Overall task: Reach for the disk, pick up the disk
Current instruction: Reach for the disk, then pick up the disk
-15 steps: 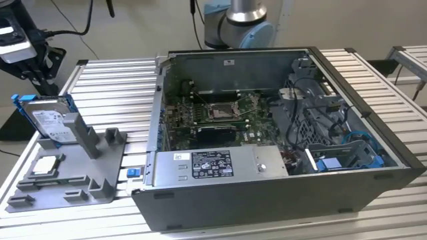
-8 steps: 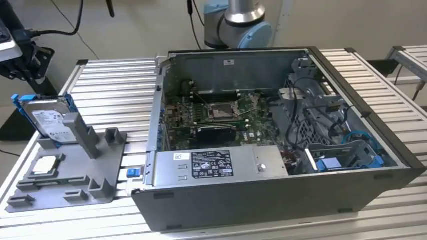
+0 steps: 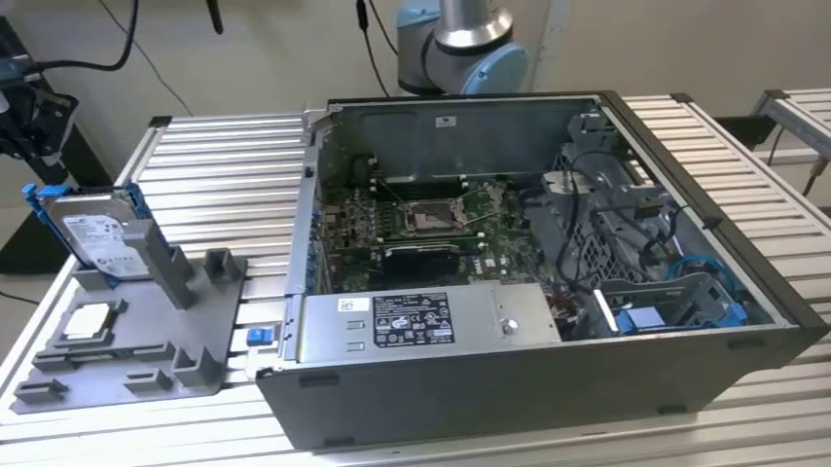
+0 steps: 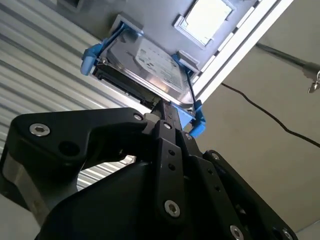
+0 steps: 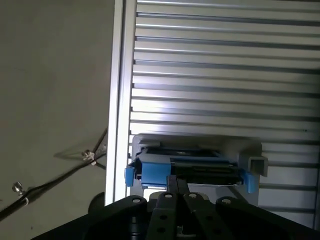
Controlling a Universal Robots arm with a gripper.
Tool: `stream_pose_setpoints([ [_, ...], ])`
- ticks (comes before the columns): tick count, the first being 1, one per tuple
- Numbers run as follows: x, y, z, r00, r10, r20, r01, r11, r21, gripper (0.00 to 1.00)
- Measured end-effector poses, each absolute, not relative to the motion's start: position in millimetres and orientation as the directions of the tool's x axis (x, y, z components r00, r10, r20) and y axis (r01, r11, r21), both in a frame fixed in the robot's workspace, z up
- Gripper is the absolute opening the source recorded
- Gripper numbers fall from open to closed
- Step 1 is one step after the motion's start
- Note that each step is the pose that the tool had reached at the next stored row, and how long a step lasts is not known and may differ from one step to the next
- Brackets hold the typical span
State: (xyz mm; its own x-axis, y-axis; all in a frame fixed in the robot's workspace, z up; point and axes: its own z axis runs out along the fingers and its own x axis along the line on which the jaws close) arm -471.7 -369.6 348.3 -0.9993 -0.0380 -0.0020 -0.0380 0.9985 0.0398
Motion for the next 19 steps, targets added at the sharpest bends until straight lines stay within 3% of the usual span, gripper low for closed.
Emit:
stream_pose_setpoints([
  [19,-486,-370,348,-0.999,-0.051,-0.002,-0.051,0.998,0.04,0.0],
])
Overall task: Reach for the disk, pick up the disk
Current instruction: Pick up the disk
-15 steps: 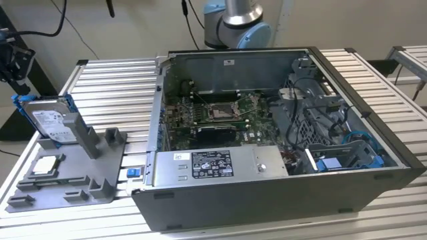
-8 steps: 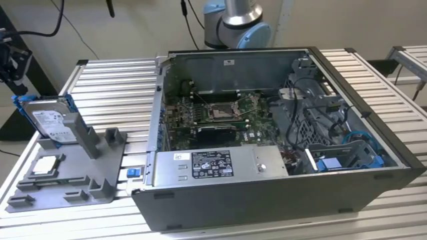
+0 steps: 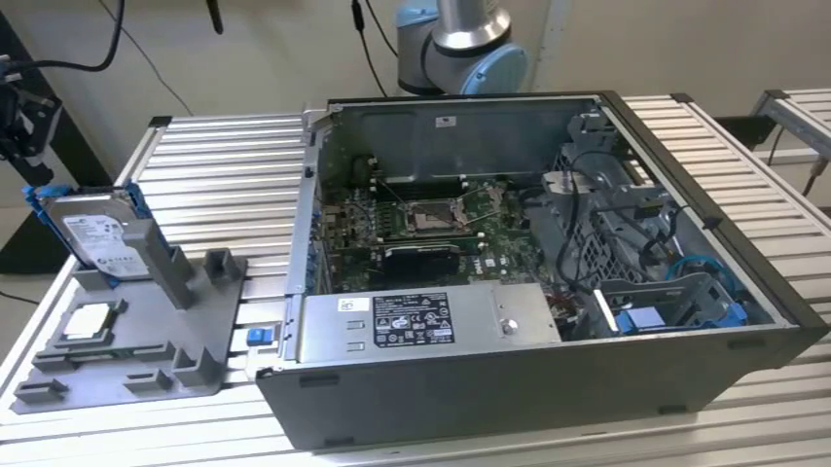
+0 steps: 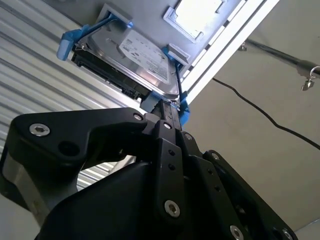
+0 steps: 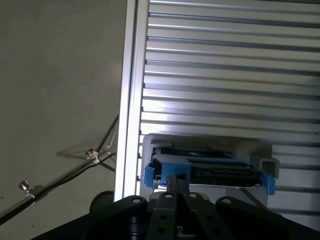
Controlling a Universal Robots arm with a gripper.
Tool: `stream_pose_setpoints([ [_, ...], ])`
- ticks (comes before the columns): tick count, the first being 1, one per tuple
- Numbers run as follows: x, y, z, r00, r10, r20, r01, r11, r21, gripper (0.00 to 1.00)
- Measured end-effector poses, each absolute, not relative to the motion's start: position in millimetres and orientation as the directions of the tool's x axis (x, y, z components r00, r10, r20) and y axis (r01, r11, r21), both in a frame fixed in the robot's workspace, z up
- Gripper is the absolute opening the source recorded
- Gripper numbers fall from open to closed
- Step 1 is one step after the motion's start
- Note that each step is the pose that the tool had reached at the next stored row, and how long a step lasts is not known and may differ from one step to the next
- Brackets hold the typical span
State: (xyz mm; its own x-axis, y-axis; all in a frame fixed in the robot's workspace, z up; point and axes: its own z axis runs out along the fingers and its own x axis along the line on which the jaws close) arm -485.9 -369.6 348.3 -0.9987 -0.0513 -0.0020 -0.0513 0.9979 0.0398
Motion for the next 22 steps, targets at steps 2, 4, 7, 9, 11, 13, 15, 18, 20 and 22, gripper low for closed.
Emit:
stream_pose_setpoints([
  [2,-485.9,-369.6,348.3,-0.999,-0.052,-0.002,-0.052,0.998,0.04,0.0],
  [4,-485.9,-369.6,348.3,-0.998,-0.057,-0.002,-0.057,0.998,0.04,0.0],
  [7,-486.0,-369.6,348.3,-0.997,-0.079,-0.002,-0.079,0.996,0.04,0.0],
  [9,-486.0,-369.6,348.3,-0.995,-0.1,-0.002,-0.1,0.994,0.04,0.0],
  [11,-485.9,-369.6,348.3,-0.992,-0.123,-0.002,-0.123,0.992,0.04,0.0],
  [13,-485.9,-369.6,348.3,-0.989,-0.145,-0.002,-0.145,0.989,0.04,0.0],
  [15,-485.9,-369.6,348.3,-0.986,-0.167,-0.002,-0.167,0.985,0.04,0.0],
  [18,-485.9,-369.6,348.3,-0.98,-0.2,-0.002,-0.2,0.979,0.04,0.0],
  [20,-485.9,-369.6,348.3,-0.975,-0.222,-0.002,-0.222,0.974,0.04,0.0],
  [22,-485.9,-369.6,348.3,-0.969,-0.246,-0.002,-0.246,0.968,0.04,0.0],
])
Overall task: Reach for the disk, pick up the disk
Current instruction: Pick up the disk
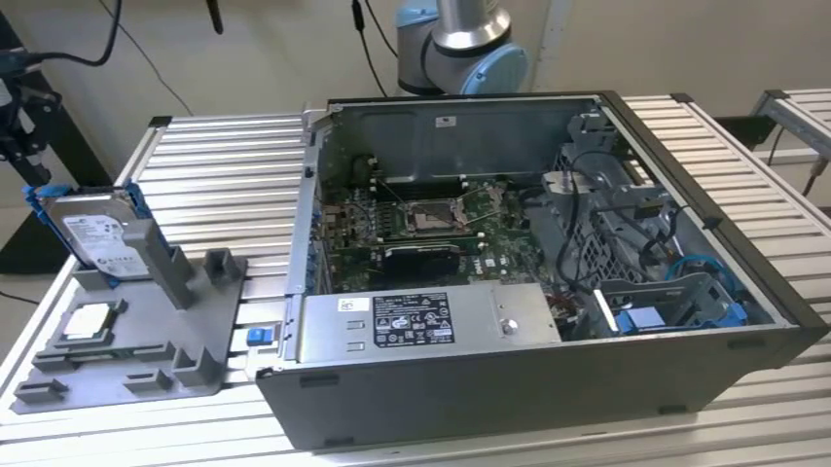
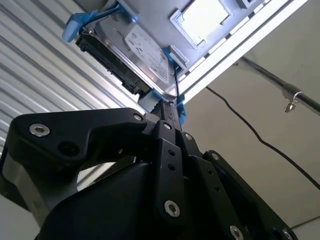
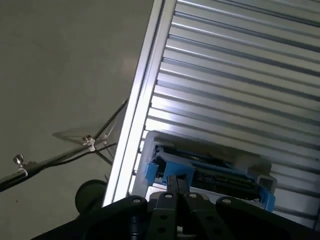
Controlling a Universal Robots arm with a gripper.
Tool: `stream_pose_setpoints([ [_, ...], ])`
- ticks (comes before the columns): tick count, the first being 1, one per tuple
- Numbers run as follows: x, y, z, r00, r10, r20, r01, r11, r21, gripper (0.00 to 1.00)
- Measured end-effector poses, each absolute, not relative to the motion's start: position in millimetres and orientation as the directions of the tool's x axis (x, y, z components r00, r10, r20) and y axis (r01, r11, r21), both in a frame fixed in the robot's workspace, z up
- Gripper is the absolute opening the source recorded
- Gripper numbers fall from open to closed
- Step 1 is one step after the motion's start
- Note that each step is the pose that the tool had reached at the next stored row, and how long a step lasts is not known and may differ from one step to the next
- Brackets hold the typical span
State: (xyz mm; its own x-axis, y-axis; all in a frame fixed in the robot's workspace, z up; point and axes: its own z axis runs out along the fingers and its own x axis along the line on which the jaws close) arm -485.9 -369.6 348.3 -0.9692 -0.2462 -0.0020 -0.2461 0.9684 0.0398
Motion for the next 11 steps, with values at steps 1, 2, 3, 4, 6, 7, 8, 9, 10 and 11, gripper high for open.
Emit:
stream_pose_setpoints([
  [1,-485.9,-369.6,348.3,-0.966,-0.259,-0.002,-0.259,0.965,0.04,0.0],
  [2,-485.9,-369.6,348.3,-0.963,-0.271,-0.002,-0.271,0.962,0.04,0.0],
  [3,-485.9,-369.6,348.3,-0.959,-0.282,-0.002,-0.282,0.959,0.04,0.0],
  [4,-485.9,-369.7,348.3,-0.956,-0.293,-0.002,-0.293,0.955,0.04,0.0],
  [6,-485.9,-369.7,348.3,-0.949,-0.315,-0.002,-0.315,0.948,0.04,0.0],
  [7,-485.9,-369.7,348.3,-0.946,-0.324,-0.002,-0.324,0.945,0.04,0.0],
  [8,-485.9,-369.7,348.3,-0.942,-0.334,-0.002,-0.334,0.942,0.04,0.0],
  [9,-485.9,-369.7,348.3,-0.939,-0.345,-0.002,-0.344,0.938,0.04,0.0],
  [10,-485.9,-369.7,348.3,-0.935,-0.354,-0.002,-0.354,0.934,0.04,0.0],
  [11,-485.9,-369.6,348.3,-0.932,-0.363,-0.002,-0.363,0.931,0.04,0.0],
])
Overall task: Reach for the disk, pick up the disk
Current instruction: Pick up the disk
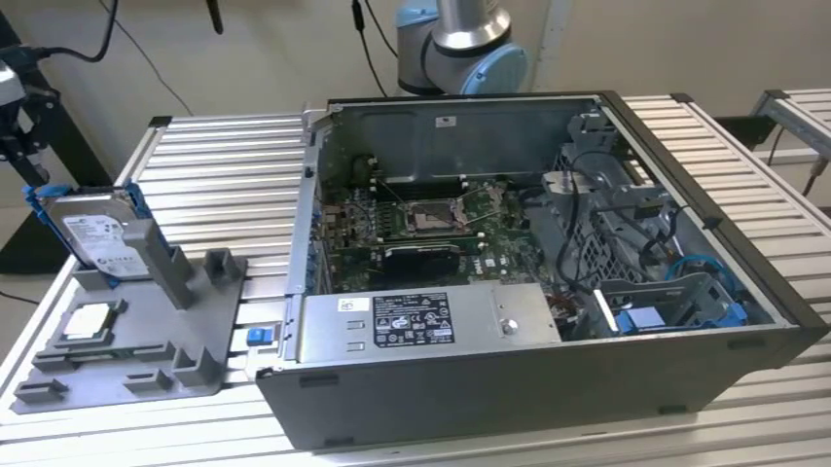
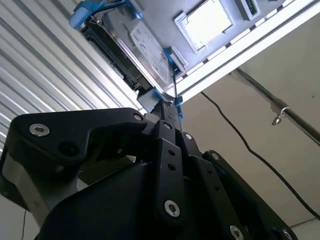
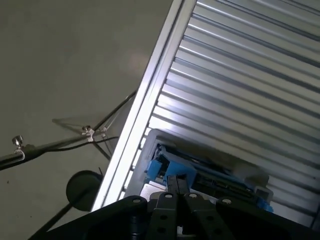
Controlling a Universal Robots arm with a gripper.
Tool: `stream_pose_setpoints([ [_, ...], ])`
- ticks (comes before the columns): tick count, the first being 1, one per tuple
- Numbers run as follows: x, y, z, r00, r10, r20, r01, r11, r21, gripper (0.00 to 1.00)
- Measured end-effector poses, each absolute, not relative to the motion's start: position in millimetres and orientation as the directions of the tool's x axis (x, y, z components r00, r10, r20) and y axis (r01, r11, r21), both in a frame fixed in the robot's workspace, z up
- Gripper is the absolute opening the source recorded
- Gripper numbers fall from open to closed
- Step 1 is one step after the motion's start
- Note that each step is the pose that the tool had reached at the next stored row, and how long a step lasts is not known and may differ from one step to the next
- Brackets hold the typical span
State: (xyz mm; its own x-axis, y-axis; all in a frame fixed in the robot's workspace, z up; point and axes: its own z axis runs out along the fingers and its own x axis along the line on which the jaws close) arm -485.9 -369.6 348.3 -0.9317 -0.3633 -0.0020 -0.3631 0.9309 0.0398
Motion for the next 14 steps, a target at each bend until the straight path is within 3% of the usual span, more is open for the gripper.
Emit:
stream_pose_setpoints([
  [14,-485.9,-369.6,348.3,-0.871,-0.491,-0.002,-0.491,0.87,0.04,0.0],
])
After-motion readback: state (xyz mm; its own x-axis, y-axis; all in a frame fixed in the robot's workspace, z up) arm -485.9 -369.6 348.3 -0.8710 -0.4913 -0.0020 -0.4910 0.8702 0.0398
